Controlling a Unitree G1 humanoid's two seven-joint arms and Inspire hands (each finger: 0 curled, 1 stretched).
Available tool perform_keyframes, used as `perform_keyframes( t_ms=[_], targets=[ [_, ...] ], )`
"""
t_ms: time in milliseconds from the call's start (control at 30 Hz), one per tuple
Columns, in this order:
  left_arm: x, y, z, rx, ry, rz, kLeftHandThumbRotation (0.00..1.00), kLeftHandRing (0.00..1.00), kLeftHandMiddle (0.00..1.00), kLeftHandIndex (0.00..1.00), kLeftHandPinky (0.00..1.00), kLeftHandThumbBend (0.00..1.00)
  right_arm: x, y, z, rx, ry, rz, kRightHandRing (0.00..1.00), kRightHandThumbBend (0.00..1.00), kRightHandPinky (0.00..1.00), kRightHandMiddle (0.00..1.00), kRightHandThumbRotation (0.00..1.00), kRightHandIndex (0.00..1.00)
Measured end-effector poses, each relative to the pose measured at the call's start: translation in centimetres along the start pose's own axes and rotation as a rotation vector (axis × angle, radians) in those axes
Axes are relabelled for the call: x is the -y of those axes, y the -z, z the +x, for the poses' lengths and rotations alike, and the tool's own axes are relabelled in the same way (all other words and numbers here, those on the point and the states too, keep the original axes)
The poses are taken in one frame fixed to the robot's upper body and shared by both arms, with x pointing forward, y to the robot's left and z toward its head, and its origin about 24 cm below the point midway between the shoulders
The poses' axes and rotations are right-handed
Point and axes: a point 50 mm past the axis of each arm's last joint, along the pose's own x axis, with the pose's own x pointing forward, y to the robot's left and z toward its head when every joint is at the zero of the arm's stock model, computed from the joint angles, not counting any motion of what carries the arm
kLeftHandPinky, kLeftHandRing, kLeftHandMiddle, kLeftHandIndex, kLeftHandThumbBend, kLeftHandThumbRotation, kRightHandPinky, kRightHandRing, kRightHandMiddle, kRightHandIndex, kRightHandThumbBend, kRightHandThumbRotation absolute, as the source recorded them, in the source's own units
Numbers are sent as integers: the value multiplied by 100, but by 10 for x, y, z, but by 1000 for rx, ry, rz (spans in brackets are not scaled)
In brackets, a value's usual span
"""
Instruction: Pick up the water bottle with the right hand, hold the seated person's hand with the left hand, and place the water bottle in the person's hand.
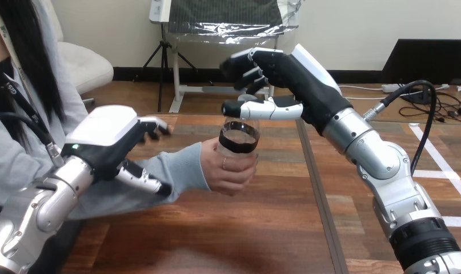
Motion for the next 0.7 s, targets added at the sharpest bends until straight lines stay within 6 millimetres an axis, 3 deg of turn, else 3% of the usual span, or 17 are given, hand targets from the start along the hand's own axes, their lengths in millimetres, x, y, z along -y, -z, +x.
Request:
perform_keyframes(
  t_ms=[500, 700],
  targets=[
    [0, -4, -6, 9, -44, -4, 43, 96, 99, 100, 90, 100, -1, 6, -4, -6, -30, -9, 91, 100, 83, 92, 83, 100],
    [7, -3, -12, 4, -38, -15, 49, 98, 100, 100, 91, 100, 0, 9, -6, -2, -44, -16, 91, 100, 84, 93, 85, 100]
  ],
)
